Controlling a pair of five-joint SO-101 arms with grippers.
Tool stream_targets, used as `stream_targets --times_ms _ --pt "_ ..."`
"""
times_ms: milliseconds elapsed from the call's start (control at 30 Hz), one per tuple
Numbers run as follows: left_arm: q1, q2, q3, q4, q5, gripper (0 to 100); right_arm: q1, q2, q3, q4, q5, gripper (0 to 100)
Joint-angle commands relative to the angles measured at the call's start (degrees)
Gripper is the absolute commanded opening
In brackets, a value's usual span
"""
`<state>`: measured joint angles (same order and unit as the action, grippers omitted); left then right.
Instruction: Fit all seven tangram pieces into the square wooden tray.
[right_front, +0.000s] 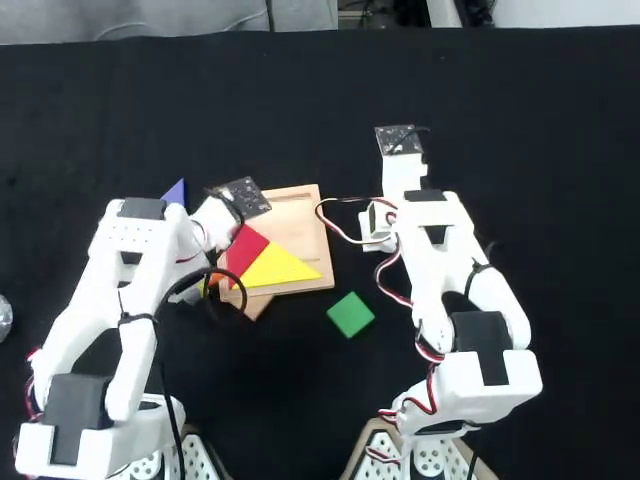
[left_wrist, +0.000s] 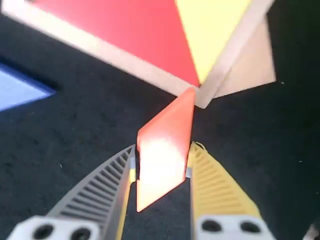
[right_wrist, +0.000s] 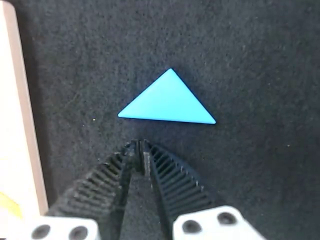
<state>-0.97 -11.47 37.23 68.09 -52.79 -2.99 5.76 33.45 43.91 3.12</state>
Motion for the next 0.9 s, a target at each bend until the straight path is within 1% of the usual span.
stream_targets --times_ms 0,133,200,267,333,467,633,733,867 --pt "-2.24 -2.37 2.95 -6.51 3.25 9 0.53 -0.31 -3.12 0.35 0.09 1.1" --pt "-6.11 -1.85 6.11 -16.7 9.14 9 0.62 -0.31 -3.12 0.35 0.09 1.1" --pt "-7.25 -1.76 7.87 -19.6 10.99 9 0.62 -0.31 -3.12 0.35 0.09 1.1" --pt "-7.69 -2.37 9.19 -20.75 11.52 9 0.62 -0.31 -3.12 0.35 0.09 1.1" --pt "-7.87 -2.46 9.27 -20.57 11.52 11 0.62 -0.31 -3.12 0.35 0.09 1.1" --pt "-8.92 -2.46 9.45 -20.92 11.52 25 0.62 -0.31 -3.12 0.35 0.09 1.1" --pt "-9.98 -2.46 6.02 -19.87 11.52 24 0.62 -0.31 -3.12 0.35 0.09 1.1" --pt "-8.66 -2.46 5.14 -16.79 11.34 24 0.53 -0.31 -3.12 0.35 0.09 1.1" --pt "-6.46 -1.85 5.67 -14.95 11.25 24 0.53 -0.31 -3.12 0.35 0.09 1.1"
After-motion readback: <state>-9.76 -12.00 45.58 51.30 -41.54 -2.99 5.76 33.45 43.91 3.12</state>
